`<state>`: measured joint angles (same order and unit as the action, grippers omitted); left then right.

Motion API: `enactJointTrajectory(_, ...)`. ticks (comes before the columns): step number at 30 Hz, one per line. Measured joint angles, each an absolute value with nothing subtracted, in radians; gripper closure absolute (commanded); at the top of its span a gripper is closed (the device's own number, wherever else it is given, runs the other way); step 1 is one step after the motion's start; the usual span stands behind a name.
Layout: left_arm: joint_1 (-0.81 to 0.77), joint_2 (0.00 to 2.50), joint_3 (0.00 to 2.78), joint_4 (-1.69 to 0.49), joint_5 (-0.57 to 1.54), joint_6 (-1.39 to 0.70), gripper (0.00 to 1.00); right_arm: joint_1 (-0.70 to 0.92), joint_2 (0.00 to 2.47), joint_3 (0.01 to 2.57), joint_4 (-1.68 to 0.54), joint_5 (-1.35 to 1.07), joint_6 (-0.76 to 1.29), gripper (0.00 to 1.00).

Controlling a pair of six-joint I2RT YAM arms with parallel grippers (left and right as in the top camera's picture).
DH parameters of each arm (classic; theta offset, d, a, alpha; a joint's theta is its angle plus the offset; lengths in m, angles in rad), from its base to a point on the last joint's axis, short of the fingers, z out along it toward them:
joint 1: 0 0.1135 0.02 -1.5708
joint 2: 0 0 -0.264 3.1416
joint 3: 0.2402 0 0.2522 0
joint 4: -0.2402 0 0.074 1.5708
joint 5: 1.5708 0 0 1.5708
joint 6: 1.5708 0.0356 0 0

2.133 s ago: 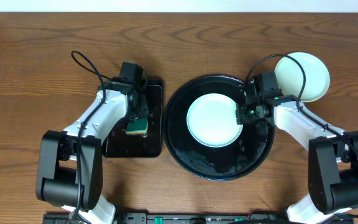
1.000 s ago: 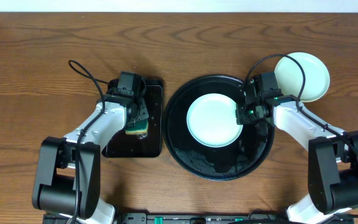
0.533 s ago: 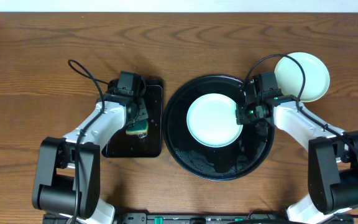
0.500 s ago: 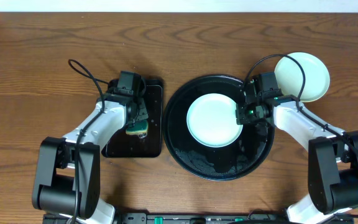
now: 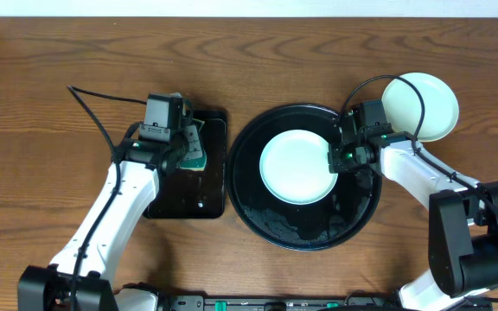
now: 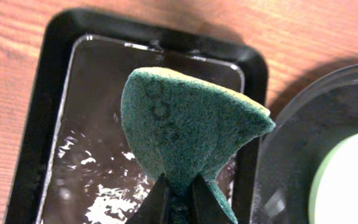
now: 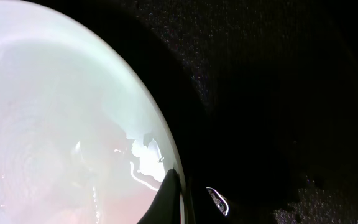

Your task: Clean dirty plates on tray and stack at the side

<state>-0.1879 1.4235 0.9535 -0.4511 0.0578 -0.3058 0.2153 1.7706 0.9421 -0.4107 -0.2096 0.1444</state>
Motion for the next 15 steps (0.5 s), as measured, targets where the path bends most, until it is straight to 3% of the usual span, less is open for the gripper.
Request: enactJointTrajectory(15,-0.146,1.421,0.953,-0.384,0.262,-0.286,0.93,0.215,1.771,0.942,-0.411,-0.21,0.144,0.99)
